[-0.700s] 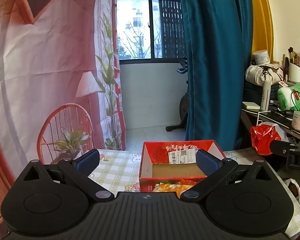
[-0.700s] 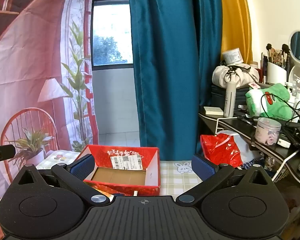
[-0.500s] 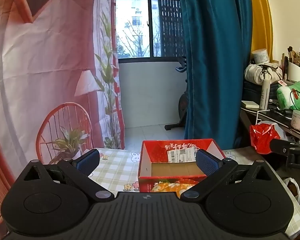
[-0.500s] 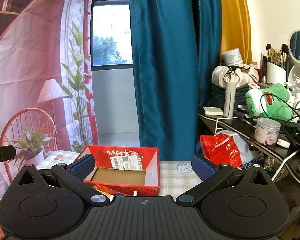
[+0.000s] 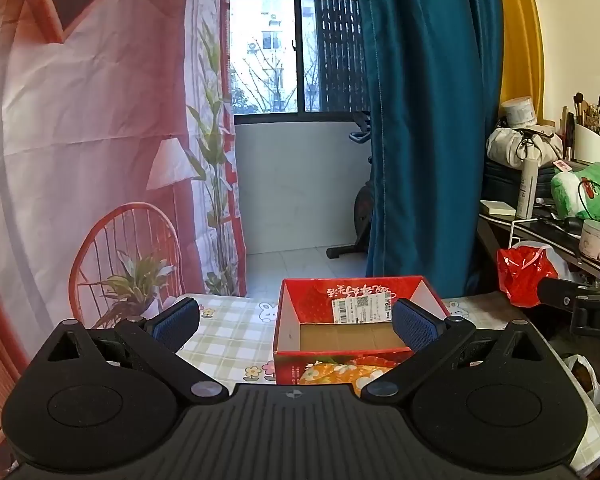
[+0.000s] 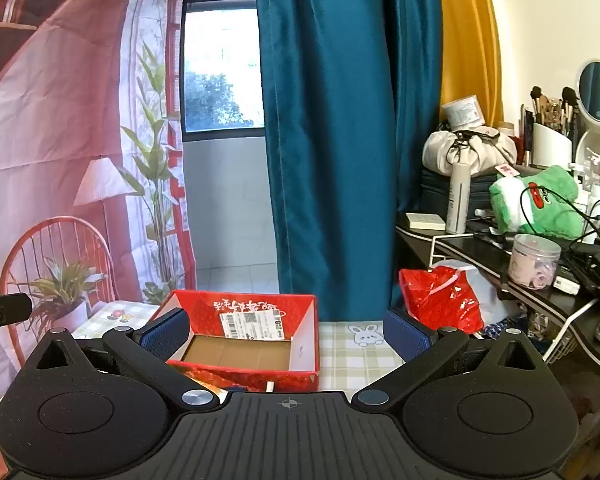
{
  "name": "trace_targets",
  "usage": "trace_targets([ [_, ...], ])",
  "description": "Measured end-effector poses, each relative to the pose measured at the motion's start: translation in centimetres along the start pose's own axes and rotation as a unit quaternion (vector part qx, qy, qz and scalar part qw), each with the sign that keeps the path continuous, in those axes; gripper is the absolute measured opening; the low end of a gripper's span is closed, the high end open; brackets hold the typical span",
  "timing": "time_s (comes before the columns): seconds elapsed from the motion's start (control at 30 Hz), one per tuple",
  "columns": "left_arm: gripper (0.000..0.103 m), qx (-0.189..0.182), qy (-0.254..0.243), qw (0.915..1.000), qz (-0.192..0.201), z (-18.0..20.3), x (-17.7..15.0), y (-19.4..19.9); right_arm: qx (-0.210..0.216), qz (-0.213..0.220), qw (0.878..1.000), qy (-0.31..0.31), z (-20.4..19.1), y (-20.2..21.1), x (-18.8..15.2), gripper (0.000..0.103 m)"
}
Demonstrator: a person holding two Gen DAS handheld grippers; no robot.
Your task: Organize soft objects
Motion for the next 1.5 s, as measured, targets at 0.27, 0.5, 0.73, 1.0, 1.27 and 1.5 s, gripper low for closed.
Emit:
trace_targets([
  [0.27,0.103,0.0,0.0,1.0,0.002,0.03,0.11,0.17,0.0,0.0,1.0,0.0,0.0,0.04,0.04,0.103],
  [0.5,0.103,0.001,0.001,1.0,0.005,-0.03,0.28,0.36,0.0,0.0,1.0,0.0,0.03,0.08,0.03,0.103],
  [0.73,0.103,0.003,0.001,1.0,0.006,-0.01,0.43,0.5,0.0,0.0,1.0,-0.001,0.03,0.11,0.03,0.103],
  [1.0,0.103,0.002,0.002,1.0,0.006,-0.01,0.49,0.51,-0.001,0.0,1.0,0.0,0.03,0.11,0.03,0.103],
  [1.27,0.103,0.003,0.002,1.0,0.006,-0.02,0.44,0.51,-0.001,0.0,1.0,0.0,0.03,0.15,0.04,0.103],
  [1.5,0.103,0.002,0.002,1.0,0.006,0.0,0.44,0.53,-0.001,0.0,1.0,0.0,0.02,0.16,0.04,0.103],
])
Point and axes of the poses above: each gripper's, at about its wrist camera, not at the fingertips, and y roughly against the way its jaws point, z to its right, x to its top, the point moved 9 cm from there along -y, roughly the way its jaws point, and after that the axes turned 15 degrees about y, right-handed, at the moved point
